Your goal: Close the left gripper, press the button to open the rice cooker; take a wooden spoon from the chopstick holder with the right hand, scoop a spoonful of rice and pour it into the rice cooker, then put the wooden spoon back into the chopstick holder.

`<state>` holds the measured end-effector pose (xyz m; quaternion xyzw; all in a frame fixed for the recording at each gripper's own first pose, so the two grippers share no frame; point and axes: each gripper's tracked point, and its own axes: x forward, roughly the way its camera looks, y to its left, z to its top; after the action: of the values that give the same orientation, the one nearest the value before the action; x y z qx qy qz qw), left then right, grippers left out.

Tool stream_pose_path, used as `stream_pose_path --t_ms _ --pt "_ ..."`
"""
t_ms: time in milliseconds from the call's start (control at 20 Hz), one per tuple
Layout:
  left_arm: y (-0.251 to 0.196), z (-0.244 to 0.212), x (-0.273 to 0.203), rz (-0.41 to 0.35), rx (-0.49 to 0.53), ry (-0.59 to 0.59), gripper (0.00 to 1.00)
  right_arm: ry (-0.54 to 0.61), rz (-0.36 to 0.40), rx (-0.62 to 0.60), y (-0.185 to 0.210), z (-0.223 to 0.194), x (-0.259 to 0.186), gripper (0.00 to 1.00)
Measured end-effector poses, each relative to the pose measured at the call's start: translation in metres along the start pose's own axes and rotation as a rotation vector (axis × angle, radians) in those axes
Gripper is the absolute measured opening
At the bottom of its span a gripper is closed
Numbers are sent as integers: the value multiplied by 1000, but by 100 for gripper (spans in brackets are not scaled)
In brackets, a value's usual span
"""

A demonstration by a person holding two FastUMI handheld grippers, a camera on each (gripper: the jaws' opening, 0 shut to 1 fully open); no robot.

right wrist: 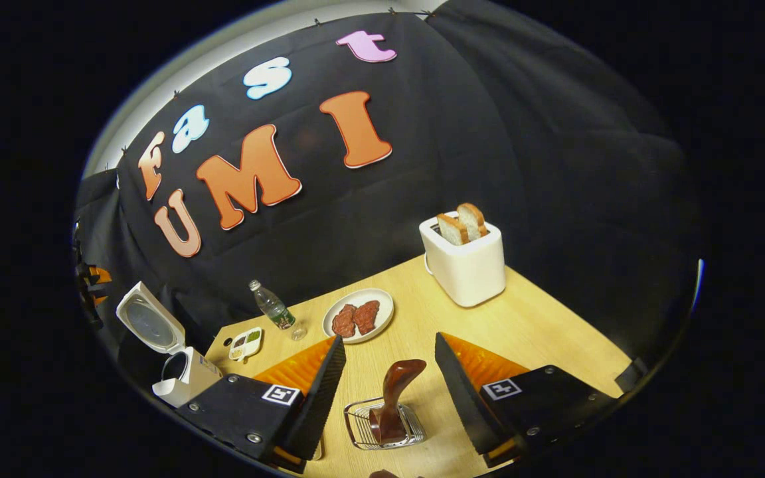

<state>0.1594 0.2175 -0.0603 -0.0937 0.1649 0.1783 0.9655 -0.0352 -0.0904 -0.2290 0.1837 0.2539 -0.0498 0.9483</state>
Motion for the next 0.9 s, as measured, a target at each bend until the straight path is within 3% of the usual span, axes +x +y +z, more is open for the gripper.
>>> stream_pose_path --t_ms 300,450,600,900 --pt "17 -19 74 8 -26 159 99 -102 -24 -37 23 41 -38 89" --pt "29 -25 96 63 33 218 100 -119 -42 -56 25 47 -47 88" --pt "23 -37 95 69 141 302 100 -133 -34 -52 30 51 -52 89" --pt "22 -57 78 105 178 425 100 -127 16 -77 49 46 -45 89"
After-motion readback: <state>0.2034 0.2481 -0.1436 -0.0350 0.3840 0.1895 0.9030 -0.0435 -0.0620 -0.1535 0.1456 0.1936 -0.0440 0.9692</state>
